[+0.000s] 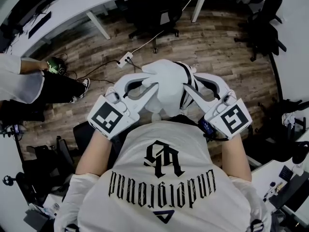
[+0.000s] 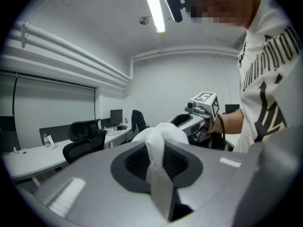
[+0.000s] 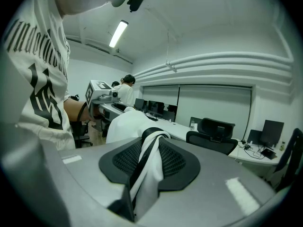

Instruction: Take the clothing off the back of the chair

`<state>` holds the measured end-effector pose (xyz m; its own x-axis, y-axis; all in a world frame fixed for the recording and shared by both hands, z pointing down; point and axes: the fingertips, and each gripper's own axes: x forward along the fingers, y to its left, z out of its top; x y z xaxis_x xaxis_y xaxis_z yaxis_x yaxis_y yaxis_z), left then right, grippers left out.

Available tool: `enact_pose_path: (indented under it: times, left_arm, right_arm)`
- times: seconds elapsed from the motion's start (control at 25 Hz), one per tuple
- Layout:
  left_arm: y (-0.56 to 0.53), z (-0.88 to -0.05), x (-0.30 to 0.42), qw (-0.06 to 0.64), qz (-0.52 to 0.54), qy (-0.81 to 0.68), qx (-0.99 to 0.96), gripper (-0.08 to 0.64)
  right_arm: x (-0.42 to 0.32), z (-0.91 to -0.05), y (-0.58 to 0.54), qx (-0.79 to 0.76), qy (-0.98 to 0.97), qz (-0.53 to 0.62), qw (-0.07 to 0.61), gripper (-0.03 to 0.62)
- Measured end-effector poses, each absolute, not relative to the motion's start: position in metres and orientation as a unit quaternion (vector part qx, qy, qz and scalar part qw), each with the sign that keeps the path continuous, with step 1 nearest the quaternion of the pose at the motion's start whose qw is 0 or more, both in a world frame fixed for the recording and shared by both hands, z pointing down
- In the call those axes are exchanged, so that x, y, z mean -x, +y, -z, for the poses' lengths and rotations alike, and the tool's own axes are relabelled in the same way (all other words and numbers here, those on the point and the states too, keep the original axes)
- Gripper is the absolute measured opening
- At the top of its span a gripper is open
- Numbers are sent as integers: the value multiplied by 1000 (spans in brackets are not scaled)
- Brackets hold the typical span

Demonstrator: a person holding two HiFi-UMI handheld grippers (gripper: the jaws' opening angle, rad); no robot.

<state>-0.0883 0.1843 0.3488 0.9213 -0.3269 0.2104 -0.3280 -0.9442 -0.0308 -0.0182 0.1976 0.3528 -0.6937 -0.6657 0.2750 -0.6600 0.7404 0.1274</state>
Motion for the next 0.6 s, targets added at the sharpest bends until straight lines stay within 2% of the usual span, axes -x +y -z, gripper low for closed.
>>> enact_pose_path:
  times: [0.6]
  left_arm:
    - [181, -344, 65, -3, -106, -167, -980, 92]
  right_arm:
    - [-7, -349, 194, -359, -922, 11, 146, 106]
